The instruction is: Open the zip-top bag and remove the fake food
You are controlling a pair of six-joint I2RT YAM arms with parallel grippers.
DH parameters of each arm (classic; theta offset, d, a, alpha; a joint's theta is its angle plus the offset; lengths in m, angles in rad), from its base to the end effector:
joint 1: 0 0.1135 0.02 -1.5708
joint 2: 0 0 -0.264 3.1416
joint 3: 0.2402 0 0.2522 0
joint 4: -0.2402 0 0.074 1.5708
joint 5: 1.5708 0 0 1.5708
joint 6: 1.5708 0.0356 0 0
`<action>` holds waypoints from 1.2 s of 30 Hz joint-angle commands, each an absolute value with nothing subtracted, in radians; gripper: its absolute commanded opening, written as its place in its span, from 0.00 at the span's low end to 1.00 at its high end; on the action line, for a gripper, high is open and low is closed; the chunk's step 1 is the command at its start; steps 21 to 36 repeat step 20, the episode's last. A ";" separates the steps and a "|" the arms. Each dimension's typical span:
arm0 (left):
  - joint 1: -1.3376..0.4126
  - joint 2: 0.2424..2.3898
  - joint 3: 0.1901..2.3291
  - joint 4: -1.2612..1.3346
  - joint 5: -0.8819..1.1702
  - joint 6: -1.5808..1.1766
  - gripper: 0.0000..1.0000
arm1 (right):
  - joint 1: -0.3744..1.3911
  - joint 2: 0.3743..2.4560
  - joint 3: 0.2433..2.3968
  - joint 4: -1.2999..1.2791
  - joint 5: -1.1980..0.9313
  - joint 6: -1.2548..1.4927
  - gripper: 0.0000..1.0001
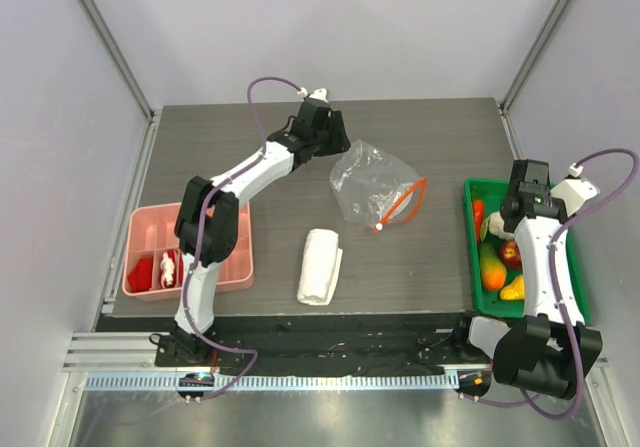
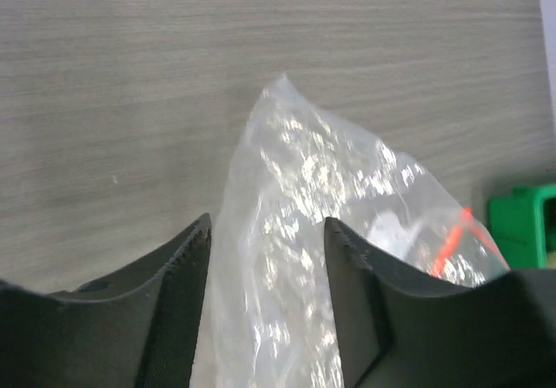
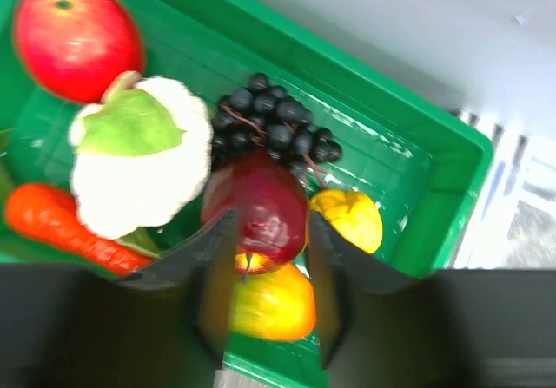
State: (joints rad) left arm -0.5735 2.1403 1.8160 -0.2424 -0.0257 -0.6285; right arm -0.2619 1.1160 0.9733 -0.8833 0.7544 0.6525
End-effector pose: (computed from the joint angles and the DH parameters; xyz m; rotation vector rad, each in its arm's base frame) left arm 0.4256 -0.2738 0.2558 -0.0765 2.2128 -0.6638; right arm 0.1935 -0.0771 0.2897 1.2763 2.0025 -0.7893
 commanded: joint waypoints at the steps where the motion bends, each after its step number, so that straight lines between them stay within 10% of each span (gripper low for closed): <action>1: -0.613 1.927 1.741 -0.256 -0.025 -0.549 0.58 | -0.195 0.984 0.966 -0.761 0.698 0.551 0.47; 7: -0.724 1.662 1.530 -0.242 -0.017 -0.494 0.69 | 0.108 0.969 0.997 -0.732 0.574 0.501 0.68; 11: -0.811 1.445 1.309 -0.161 -0.014 -0.494 0.72 | 0.343 1.009 1.000 -0.693 0.470 0.480 0.99; 18: -0.890 1.036 0.835 0.096 -0.061 -0.616 0.99 | 0.489 0.976 0.928 -0.523 0.232 0.420 1.00; 36: -0.894 0.970 0.796 0.107 -0.072 -0.633 1.00 | 0.502 0.941 0.943 -0.502 0.178 0.414 1.00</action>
